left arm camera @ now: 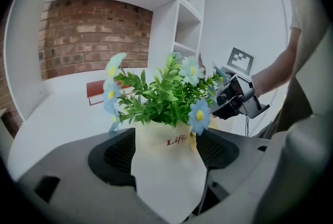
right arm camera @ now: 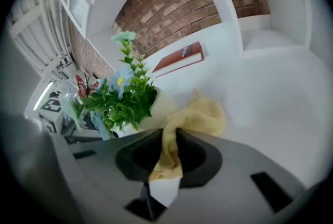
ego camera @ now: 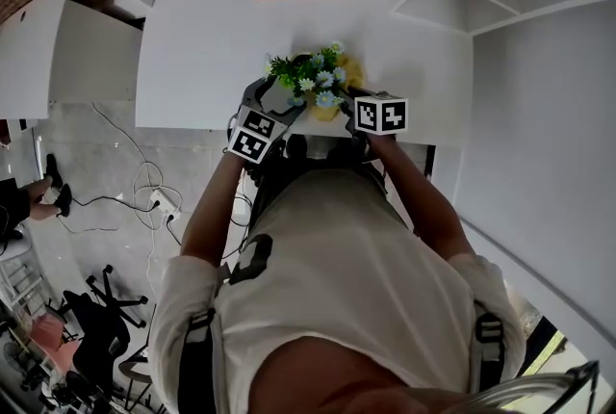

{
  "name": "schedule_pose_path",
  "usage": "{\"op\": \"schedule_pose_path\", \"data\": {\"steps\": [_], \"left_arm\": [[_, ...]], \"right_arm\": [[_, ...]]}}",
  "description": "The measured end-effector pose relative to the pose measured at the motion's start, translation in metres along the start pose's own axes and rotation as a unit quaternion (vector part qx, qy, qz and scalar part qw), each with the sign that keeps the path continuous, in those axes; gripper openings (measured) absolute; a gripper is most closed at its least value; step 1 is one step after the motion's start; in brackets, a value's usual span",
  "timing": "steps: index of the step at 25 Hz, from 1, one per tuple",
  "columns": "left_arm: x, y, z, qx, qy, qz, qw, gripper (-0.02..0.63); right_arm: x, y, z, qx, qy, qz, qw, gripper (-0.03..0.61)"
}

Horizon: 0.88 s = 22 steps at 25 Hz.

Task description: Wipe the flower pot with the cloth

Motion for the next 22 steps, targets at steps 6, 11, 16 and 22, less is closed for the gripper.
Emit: {"op": "schedule_pose_path", "data": {"steps": [6,11,16,22], "left_arm": [[0.003,-0.019,0.012,-0.026,0.015,-0.042,0.9987,0.36],[0.002,-0.019,0.011,-0.048,0.046,0.013,0.9977,0.359],[-0.008,-0.01,0.001,-0.038,0.036,0.05,0.9974,0.359],[-0.001,-0.01,-0.006,-0.017,0.038,0.049,0.9979,0.359]], "right_arm": [[0.017,0.022,0.027,-0.046,-0.013,0.041,0.998,0.084],[0.018,0.013,0.02,-0.055,-0.036,0.045,0.997,0.082],[0.016,-0.006,-0.009,-0.01,-0.029,0.033,0.999,0.081],[0.017,-0.013,-0.013,0.005,-0.029,0.043,0.999,0.081]]}}
Point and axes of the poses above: the fingertips, and each gripper's own axes: y backward along the fingers, x to its left, z out of its top, the point moved 4 cm from there along y, backward along the fingers, and after that the axes turned 2 degrees about -y, right-handed, at the moved point
